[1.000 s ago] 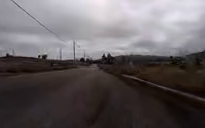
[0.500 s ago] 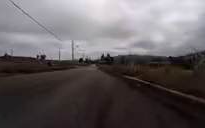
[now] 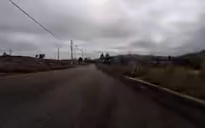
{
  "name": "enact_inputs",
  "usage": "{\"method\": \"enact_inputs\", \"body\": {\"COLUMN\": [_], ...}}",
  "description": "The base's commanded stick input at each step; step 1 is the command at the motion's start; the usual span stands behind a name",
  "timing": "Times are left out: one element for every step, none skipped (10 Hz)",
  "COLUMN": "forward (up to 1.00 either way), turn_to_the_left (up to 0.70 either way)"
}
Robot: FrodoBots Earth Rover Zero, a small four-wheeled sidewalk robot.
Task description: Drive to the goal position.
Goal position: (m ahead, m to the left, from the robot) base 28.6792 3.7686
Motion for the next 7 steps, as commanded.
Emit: {"method": "enact_inputs", "body": {"forward": [0.70,0.70,0.70,0.70,0.70,0.70,0.70], "turn_to_the_left": [0.00,0.00,0.00,0.00,0.00,0.00,0.00]}}
